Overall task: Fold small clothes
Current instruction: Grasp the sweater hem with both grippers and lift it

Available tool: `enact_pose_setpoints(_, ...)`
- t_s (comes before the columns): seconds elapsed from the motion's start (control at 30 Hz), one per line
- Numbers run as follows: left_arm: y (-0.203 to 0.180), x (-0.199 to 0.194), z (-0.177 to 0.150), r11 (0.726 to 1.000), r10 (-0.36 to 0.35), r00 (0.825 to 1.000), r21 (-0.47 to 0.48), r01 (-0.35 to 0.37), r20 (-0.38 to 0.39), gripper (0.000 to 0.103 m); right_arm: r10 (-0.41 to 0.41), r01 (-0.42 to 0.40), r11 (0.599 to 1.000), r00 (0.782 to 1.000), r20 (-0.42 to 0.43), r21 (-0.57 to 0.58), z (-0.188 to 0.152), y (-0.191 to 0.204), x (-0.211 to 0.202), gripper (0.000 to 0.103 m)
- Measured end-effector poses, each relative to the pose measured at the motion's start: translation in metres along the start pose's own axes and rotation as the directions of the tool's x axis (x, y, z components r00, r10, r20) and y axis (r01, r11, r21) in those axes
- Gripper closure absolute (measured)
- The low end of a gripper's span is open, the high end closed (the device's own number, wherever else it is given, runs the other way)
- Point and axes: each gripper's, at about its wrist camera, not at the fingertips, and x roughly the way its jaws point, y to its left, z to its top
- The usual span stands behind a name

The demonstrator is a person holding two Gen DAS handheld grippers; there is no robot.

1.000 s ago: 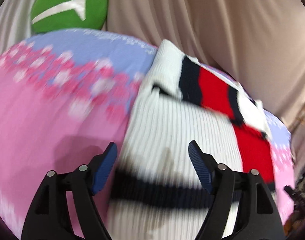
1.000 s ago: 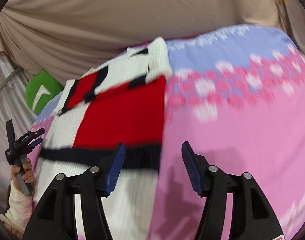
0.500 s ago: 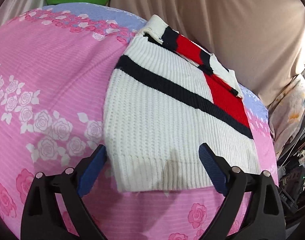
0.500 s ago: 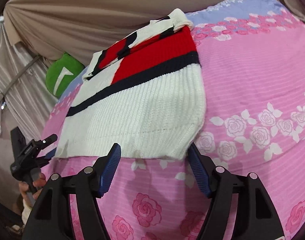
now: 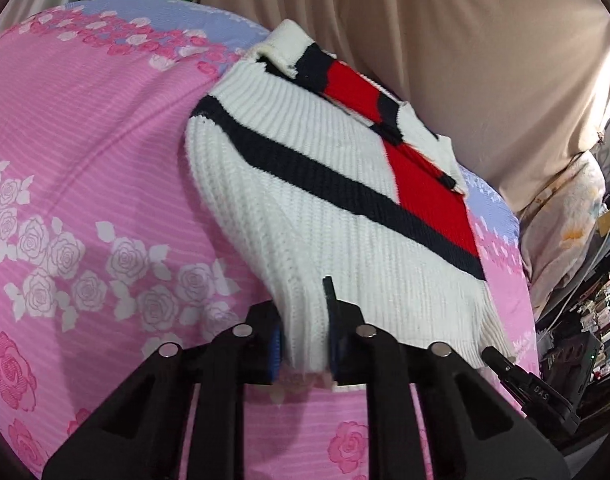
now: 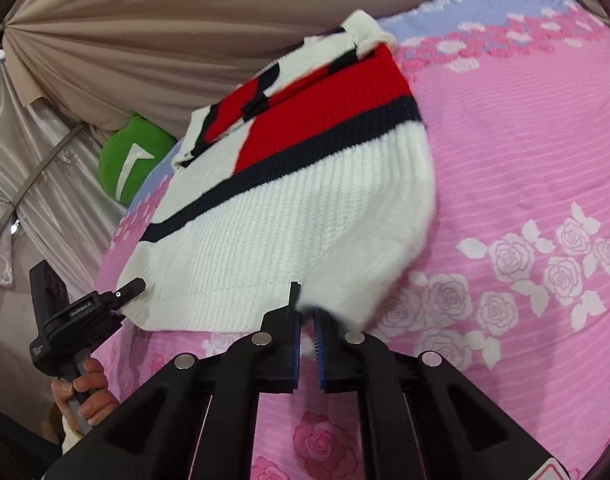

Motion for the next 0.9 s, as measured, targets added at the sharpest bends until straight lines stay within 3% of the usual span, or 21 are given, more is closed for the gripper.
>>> enact_pose_setpoints(0.27, -0.028, -0.071, -0.007, 0.993, -0.084, 0.992, 0.086, 0.076, 0.098, 0.092, 0.114, -0.107, 0.993, 0.980, 0.166, -0.049, -0.007, 0.012, -0.063, 0.099)
enact_pose_setpoints(0.4, -0.041, -0.118, -0.017, 0.983, -0.145, 0.978, 0.138, 0.125, 0.149, 0.092, 0.185, -0.152, 0.978, 0.947, 0.262, -0.140, -0.016, 0.027, -0.116, 0.099)
enact_pose_setpoints(0.47, -0.047, -0.142, -0.024, 0.974, -0.187, 0.967, 0.160, 0.160, 0.173, 0.092, 0.229, -0.171, 0.965, 0.920, 0.317, -0.201, -0.023, 0.035, -0.146, 0.099)
enact_pose_setpoints(0.57, -0.056, -0.184, -0.037, 0.955, -0.251, 0.939, 0.216, 0.202, 0.235, 0.092, 0.290, -0.185, 0.939, 0.879, 0.380, -0.289, -0.035, 0.045, -0.182, 0.099)
enact_pose_setpoints(0.67, -0.062, -0.224, -0.052, 0.931, -0.320, 0.900, 0.275, 0.241, 0.295, 0.092, 0.357, -0.198, 0.906, 0.833, 0.423, -0.373, -0.049, 0.055, -0.217, 0.099)
enact_pose_setpoints(0.77, -0.068, -0.255, -0.064, 0.910, -0.368, 0.862, 0.326, 0.257, 0.348, 0.092, 0.410, -0.202, 0.873, 0.796, 0.445, -0.443, -0.063, 0.065, -0.247, 0.099)
enact_pose_setpoints(0.9, -0.072, -0.279, -0.066, 0.886, -0.428, 0.810, 0.363, 0.288, 0.401, 0.092, 0.514, -0.281, 0.825, 0.734, 0.444, -0.491, -0.064, 0.071, -0.276, 0.099)
